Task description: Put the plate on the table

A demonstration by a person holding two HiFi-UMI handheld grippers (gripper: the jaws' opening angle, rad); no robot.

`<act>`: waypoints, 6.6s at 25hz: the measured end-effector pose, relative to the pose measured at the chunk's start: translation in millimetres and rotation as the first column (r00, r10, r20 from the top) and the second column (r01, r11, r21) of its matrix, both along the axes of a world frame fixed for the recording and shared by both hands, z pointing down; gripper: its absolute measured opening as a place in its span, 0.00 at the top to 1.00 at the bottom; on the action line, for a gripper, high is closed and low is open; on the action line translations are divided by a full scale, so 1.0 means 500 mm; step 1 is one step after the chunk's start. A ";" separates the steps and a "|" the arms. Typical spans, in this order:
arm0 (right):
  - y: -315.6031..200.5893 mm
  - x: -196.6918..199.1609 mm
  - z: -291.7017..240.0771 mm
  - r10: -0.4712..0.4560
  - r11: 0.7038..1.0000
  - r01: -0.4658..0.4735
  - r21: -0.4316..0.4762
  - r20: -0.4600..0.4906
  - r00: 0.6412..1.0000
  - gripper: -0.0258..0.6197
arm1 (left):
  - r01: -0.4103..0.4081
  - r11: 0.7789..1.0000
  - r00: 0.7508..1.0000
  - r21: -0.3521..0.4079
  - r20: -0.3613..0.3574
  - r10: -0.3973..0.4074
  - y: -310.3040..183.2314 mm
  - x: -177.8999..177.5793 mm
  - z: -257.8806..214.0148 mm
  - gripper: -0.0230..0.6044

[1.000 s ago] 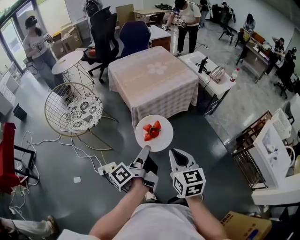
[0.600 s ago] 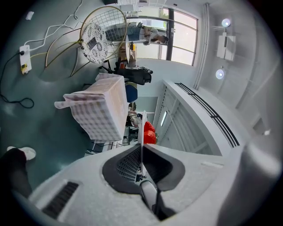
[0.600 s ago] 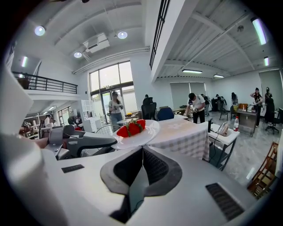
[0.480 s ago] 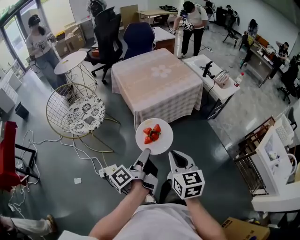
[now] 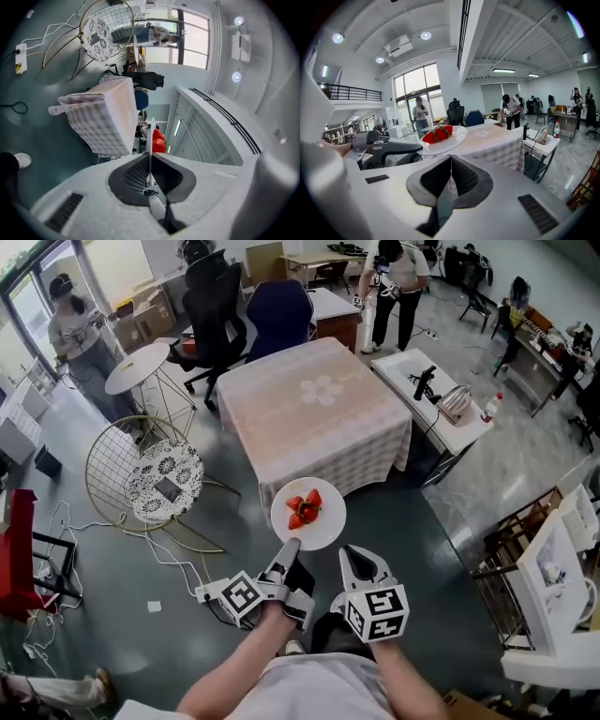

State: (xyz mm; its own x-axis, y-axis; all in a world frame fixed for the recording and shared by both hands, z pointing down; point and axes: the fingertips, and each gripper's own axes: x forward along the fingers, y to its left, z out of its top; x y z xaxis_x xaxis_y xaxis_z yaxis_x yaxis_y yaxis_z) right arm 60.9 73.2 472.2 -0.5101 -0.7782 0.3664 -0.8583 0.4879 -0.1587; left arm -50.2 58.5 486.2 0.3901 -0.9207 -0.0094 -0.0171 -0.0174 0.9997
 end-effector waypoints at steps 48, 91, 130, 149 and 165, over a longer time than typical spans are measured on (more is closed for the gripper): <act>-0.536 -0.048 0.039 -0.067 0.996 0.068 -0.059 0.010 0.998 0.95 | 0.036 0.994 0.999 -0.107 -0.009 -0.037 -0.488 -0.041 0.083 0.94; -0.941 -0.215 0.117 -0.387 0.910 0.371 -0.183 -0.060 0.920 0.95 | 0.181 0.967 0.983 -0.178 0.023 -0.180 -0.852 -0.152 0.182 0.93; -1.113 -0.151 0.244 -0.542 0.794 0.526 -0.304 0.035 0.839 0.95 | 0.289 0.899 0.952 -0.328 0.197 -0.234 -1.003 -0.101 0.329 0.93; -1.107 -0.149 0.256 -0.544 0.786 0.530 -0.317 0.052 0.837 0.95 | 0.256 0.839 0.913 -0.481 0.406 -0.045 -0.978 -0.104 0.361 0.90; -1.093 -0.161 0.209 -0.541 0.797 0.539 -0.273 0.076 0.838 0.95 | 0.222 0.892 0.822 -0.394 0.568 0.046 -0.965 -0.090 0.262 0.91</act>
State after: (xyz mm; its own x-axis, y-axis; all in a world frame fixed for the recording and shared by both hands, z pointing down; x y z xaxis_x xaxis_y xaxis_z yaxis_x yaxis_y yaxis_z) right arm -19.4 -473.5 576.5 -0.8149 -0.2458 0.5249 -0.4701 0.8101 -0.3503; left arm -95.1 -423.8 617.3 0.1207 -0.8075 0.5774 -0.5425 0.4335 0.7196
